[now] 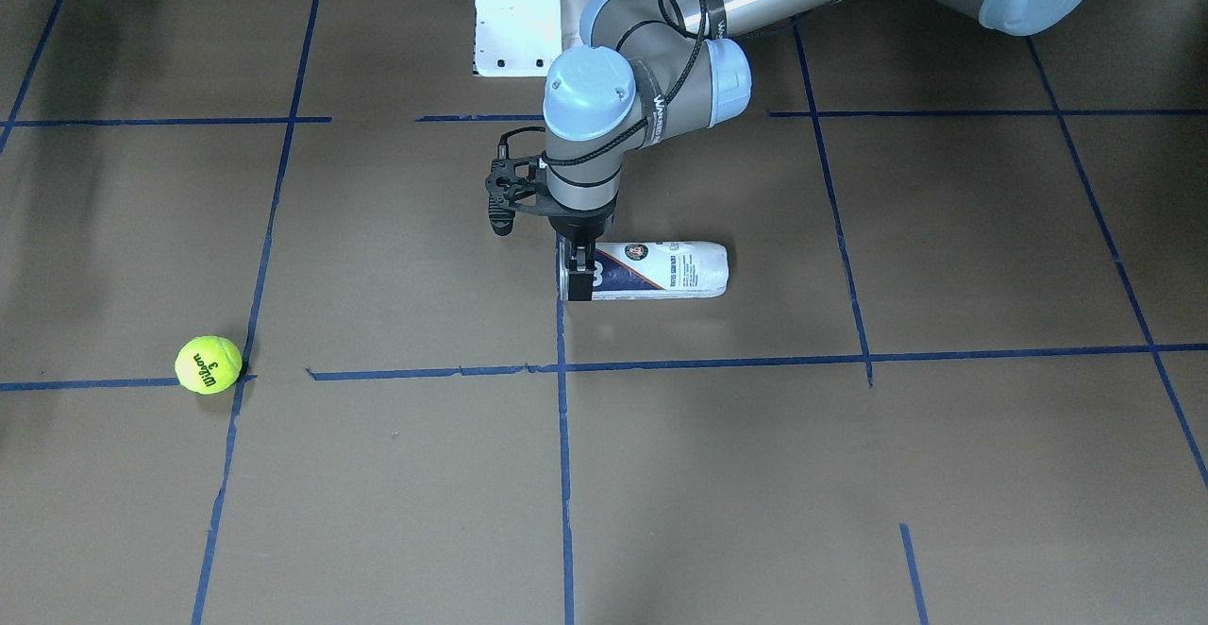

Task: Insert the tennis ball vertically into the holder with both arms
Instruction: 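Roll the held can with the left gripper toward upright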

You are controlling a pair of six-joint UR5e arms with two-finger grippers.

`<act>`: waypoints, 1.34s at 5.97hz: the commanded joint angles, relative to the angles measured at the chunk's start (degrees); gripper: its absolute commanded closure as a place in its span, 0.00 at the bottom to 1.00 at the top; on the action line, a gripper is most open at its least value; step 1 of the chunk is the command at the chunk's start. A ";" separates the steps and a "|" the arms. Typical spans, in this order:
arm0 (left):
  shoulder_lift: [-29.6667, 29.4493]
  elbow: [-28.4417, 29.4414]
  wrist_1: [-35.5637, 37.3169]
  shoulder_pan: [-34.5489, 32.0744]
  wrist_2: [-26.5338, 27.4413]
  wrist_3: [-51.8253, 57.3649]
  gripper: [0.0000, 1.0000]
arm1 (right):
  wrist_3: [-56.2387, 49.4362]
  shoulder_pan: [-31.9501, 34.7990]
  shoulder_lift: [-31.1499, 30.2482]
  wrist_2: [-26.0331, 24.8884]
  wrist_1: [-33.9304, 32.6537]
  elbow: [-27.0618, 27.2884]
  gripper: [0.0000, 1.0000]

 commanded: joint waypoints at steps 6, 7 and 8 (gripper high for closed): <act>-2.70 1.07 8.10 1.31 12.14 -0.12 0.00 | 0.09 0.00 -0.70 0.09 -0.01 -0.09 0.00; -2.77 1.16 8.36 2.97 15.28 -0.13 0.00 | 0.00 0.00 -0.79 0.09 -0.01 -0.18 0.00; -3.21 1.25 9.58 3.42 16.01 -0.21 0.00 | 0.09 0.00 -0.79 0.09 -0.01 -0.18 0.00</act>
